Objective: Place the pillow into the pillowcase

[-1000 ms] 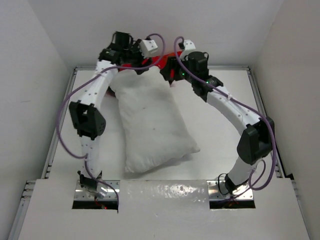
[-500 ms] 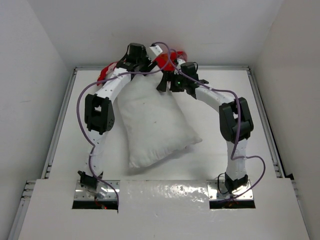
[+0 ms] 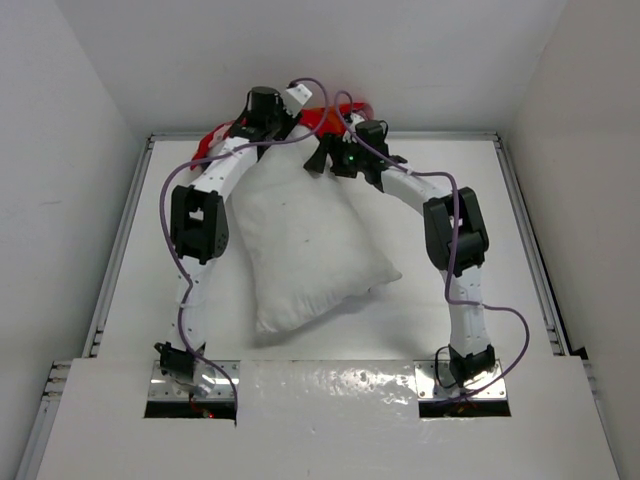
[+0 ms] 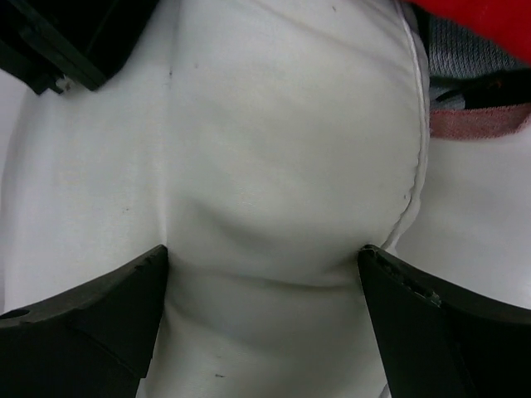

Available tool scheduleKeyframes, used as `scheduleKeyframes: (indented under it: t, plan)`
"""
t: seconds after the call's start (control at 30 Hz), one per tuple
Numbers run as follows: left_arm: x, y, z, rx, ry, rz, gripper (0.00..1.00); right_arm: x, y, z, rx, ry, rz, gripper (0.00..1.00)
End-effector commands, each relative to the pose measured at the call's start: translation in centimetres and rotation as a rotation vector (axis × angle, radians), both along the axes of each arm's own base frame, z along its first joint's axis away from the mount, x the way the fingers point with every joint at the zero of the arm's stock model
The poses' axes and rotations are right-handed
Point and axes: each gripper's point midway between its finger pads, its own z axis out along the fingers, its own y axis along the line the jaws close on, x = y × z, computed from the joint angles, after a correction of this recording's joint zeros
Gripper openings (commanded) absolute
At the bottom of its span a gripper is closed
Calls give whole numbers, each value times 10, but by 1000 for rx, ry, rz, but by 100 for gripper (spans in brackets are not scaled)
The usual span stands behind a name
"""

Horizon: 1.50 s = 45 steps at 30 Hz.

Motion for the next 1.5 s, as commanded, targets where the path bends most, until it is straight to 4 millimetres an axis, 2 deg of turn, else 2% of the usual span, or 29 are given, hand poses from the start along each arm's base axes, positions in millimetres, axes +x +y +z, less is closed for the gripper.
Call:
scheduleKeyframes:
  t: [0.0, 0.1, 0.17, 0.23, 0.33, 0.37, 0.4, 0.43, 0.47, 0.5, 0.57, 0.6, 0.67, 0.7, 0.73, 0.83, 0.87, 0.9, 0.93, 0.97, 1.0, 1.03, 1.07, 1.1, 1.17, 1.23, 1.33, 1.43, 1.47]
  plan:
    - [24, 29, 28, -58, -105, 85, 48, -4, 10, 4, 51, 20, 23, 92]
    - [27, 26, 23, -100, -89, 30, 46, -7, 12, 3, 71, 17, 35, 92]
    - [21, 15, 18, -141, -49, -56, 28, -7, 12, 1, 74, 17, 37, 84]
    - [11, 1, 22, -180, -14, -126, 0, -5, 16, -2, 94, 24, 44, 71]
    - [-14, -31, 61, -277, 7, -301, 0, -4, 34, 9, 168, 21, 102, 51]
    - [-28, -46, 83, -314, 5, -377, 0, -7, 44, 4, 179, 27, 137, 48]
    - [-38, -54, 105, -343, -6, -410, 0, -6, 56, 22, 206, -9, 193, 43]
    - [-54, -64, 112, -365, 29, -470, 0, -7, 62, 25, 205, -11, 210, 23]
    - [-72, -74, 132, -363, 22, -514, 0, -6, 73, 35, 211, -39, 233, 9]
    - [-82, -80, 139, -350, 26, -550, 0, -6, 79, 45, 223, -64, 240, 0]
    - [-112, -91, 136, -366, 128, -607, 0, -5, 83, 59, 261, -105, 224, 0]
    - [-122, -94, 138, -366, 149, -630, 0, -5, 85, 96, 331, -187, 219, 0]
    - [-151, -101, 124, -369, 265, -668, 0, -7, 83, 121, 370, -251, 185, 0]
    - [-158, -104, 119, -342, 283, -692, 0, -10, 80, 156, 389, -337, 175, 0]
    - [-173, -105, 107, -338, 354, -705, 0, -9, 78, 169, 387, -378, 142, 0]
    - [-202, -120, 101, -336, 428, -780, 0, -24, 79, 216, 416, -520, 111, 0]
    - [-215, -129, 105, -340, 445, -822, 0, -16, 69, 208, 415, -517, 14, 0]
    - [-230, -128, 101, -312, 480, -852, 0, -18, 60, 225, 471, -546, -43, 0]
    - [-238, -129, 102, -304, 492, -876, 0, -12, 47, 224, 482, -539, -117, 0]
    - [-245, -126, 106, -292, 495, -888, 0, 6, 17, 202, 457, -508, -279, 0]
    - [-250, -122, 105, -267, 496, -902, 0, 10, -1, 196, 467, -485, -374, 0]
    - [-255, -115, 99, -245, 534, -874, 0, 11, -27, 206, 482, -494, -485, 0]
    - [-262, -108, 91, -247, 582, -842, 0, 11, -55, 173, 435, -445, -613, 0]
    - [-266, -104, 86, -238, 598, -832, 0, 14, -98, 162, 435, -426, -839, 0]
    - [-277, -91, 66, -213, 663, -800, 0, -2, -150, 145, 430, -400, -1025, 0]
    - [-279, -82, 54, -177, 695, -762, 0, -13, -190, 139, 454, -394, -1163, 0]
    - [-285, -75, 26, -152, 773, -733, 0, -27, -207, 126, 426, -363, -1188, 0]
    - [-292, -84, 4, -153, 824, -753, 0, -30, -196, 114, 371, -335, -1106, 0]
    - [-293, -88, 2, -160, 828, -754, 0, -33, -193, 101, 350, -308, -1096, 0]
